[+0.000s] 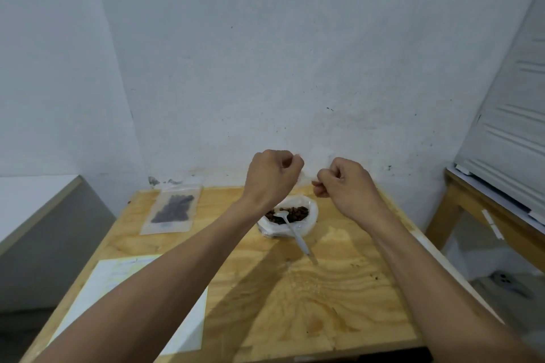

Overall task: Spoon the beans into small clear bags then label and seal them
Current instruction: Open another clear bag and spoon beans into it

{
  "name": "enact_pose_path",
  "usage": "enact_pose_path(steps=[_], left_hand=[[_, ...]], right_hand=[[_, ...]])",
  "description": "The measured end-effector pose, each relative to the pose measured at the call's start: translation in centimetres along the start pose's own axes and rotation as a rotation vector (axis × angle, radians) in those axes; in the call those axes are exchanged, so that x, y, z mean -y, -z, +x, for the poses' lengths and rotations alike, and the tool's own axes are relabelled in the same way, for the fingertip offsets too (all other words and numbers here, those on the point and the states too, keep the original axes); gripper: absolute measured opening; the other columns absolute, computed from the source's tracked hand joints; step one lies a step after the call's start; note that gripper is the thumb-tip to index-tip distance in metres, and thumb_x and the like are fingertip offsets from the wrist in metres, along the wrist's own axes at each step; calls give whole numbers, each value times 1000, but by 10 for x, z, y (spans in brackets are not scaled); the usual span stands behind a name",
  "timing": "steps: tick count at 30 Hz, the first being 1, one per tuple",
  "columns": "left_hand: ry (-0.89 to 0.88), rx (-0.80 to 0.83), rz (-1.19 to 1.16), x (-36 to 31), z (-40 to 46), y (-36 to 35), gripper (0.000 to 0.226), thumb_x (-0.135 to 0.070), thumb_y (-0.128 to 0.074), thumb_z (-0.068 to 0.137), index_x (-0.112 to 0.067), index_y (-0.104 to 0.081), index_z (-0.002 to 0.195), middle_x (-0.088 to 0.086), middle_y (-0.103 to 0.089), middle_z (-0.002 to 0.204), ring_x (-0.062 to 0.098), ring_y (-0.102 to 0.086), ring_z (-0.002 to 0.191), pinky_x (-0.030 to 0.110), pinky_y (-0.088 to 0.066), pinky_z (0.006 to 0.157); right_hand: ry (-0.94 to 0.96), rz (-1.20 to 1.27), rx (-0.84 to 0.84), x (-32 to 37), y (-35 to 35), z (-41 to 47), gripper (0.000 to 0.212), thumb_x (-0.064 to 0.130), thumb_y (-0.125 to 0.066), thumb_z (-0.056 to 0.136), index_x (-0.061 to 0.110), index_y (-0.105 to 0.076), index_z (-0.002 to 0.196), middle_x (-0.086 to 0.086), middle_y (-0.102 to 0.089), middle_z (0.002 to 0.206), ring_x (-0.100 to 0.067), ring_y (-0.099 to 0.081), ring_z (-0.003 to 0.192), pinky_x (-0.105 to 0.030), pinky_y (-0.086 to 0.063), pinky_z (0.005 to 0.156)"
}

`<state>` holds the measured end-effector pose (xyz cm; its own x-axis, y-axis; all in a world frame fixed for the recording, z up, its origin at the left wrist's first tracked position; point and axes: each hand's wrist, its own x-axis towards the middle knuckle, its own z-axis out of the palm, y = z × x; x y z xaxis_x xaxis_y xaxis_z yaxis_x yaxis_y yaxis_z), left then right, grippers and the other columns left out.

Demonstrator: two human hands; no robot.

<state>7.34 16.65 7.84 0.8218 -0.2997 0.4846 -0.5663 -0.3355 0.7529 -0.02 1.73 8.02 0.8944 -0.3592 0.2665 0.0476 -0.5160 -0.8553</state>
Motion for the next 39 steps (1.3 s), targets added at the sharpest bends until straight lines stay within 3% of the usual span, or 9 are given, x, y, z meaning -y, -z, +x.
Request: enact_pose_path(steps=[2, 4, 6, 10, 14, 20, 28, 35, 39], left_hand=[[-8, 191, -13, -8, -5, 13, 31, -48, -64, 97, -22, -75, 110, -7, -75, 103, 0, -63, 82, 22, -47, 77], [-25, 431, 76, -12, -3, 30, 77, -61, -73, 84, -39, -43, 151, -16, -44, 155, 0, -44, 135, 23, -34, 107], [-94, 606, 214, -17, 1, 40, 118, -57, -86, 71, -38, -12, 162, -19, -14, 166, 1, -13, 151, 26, -16, 119], [-260, 712, 395, -12, 10, 39, 136, -47, -93, 67, -22, 0, 164, -14, -14, 163, -4, -3, 147, 27, 9, 122], [-220, 576, 332, 5, 10, 34, 116, -56, -87, 56, -21, -35, 154, -13, -43, 123, 4, -40, 119, 21, -34, 101], [-445, 339, 599, 24, 8, 22, 96, -51, -89, 62, -10, -50, 140, -4, -42, 110, 16, -43, 97, 27, -34, 94], [-500, 272, 692, 25, -1, 8, 88, -59, -89, 55, -9, -60, 122, 5, -50, 101, 25, -51, 87, 39, -46, 89], [-407, 376, 606, 25, -11, 19, 101, -67, -89, 55, -15, -53, 134, -1, -42, 107, 18, -45, 96, 26, -33, 92], [-287, 425, 495, 26, -6, 30, 99, -59, -92, 59, -20, -50, 140, -3, -46, 114, 16, -47, 104, 29, -39, 94]], right_hand=[[-2, 95, 47, 2, 6, 3, 26, 11, -60, 96, 9, -48, 72, -4, -71, 72, -17, -74, 68, -43, -63, 77], [32, 167, 119, 5, 11, 4, 28, 4, -60, 96, 8, -49, 71, -6, -65, 70, -17, -68, 64, -33, -62, 69], [62, 224, 188, 9, 12, 2, 30, -2, -57, 96, 8, -51, 69, -9, -62, 72, -12, -63, 61, -29, -58, 67], [73, 317, 355, 11, 9, -1, 28, -3, -60, 97, 5, -52, 72, 2, -64, 61, -10, -57, 57, -32, -62, 70], [-31, 286, 270, 8, 8, -5, 23, 2, -73, 91, 3, -54, 77, -7, -68, 63, -21, -66, 63, -32, -63, 66], [189, -163, -76, 7, 5, -6, 22, 16, -88, 78, 21, -71, 90, 10, -68, 86, -4, -63, 74, -11, -49, 68], [-97, -68, 259, 17, 7, 4, 18, 9, -80, 81, 21, -83, 69, -3, -80, 79, -22, -76, 85, -33, -60, 83], [-188, 38, 336, 15, -8, 2, 13, 1, -77, 81, 7, -81, 70, -6, -70, 61, -11, -64, 58, -25, -58, 68], [-142, 131, 418, 17, -9, 2, 10, 15, -86, 79, 17, -84, 89, -8, -80, 86, -19, -77, 85, -33, -60, 91]])
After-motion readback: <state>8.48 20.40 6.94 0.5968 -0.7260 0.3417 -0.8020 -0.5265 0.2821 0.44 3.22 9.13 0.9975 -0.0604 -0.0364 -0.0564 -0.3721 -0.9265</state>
